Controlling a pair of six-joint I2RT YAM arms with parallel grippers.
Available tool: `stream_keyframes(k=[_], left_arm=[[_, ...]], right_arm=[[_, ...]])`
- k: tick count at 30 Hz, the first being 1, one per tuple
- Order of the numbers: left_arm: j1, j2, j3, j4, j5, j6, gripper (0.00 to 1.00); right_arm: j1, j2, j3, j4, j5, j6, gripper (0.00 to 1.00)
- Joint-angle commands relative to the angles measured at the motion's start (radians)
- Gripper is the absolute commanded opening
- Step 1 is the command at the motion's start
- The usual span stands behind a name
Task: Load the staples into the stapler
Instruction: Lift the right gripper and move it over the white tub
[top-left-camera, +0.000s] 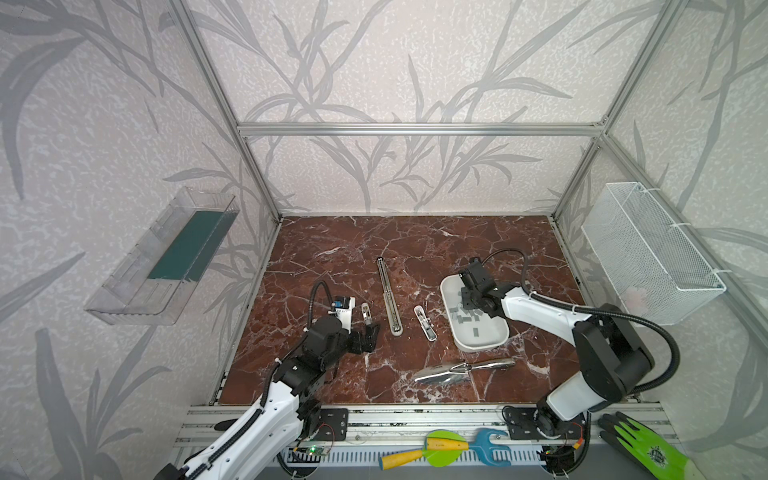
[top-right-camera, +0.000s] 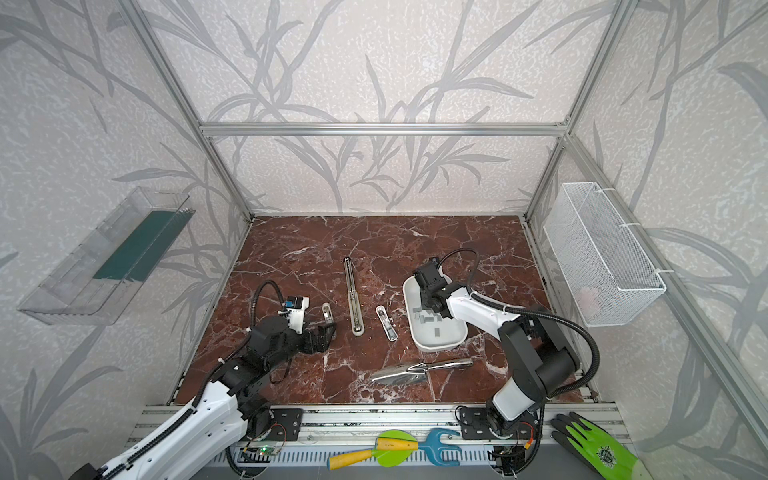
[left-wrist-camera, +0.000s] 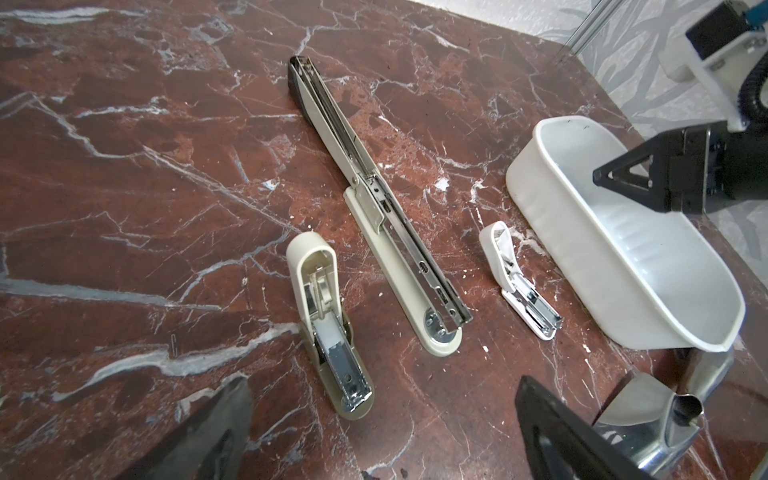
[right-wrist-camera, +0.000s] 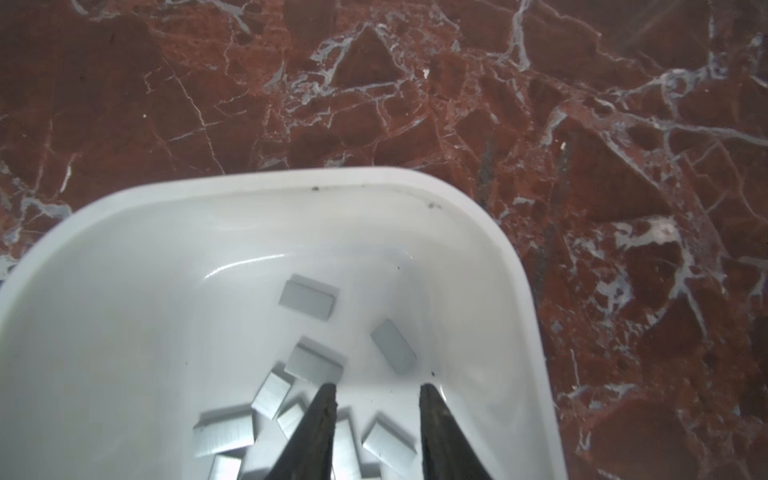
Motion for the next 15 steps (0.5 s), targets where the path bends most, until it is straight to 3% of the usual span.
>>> stream_keyframes(k=[1,8,15], left_arm=[[0.0,0.022,0.019,0.028,-0.013,0.006,0.99],[0.0,0.051,0.029,0.035,-0.016,0.013,0.99],[0.001,0.054,0.029,0.041,-0.016,0.015,0.99]], right_arm=[[-0.047,0.057,0.079,-0.079,-0.043,-0.023,0.33],[-0.093,0.123,0.088,-0.049,-0.156,0.009,0.37],[-0.099,0.151,0.083,-0.044,-0.18,0.035,0.38]])
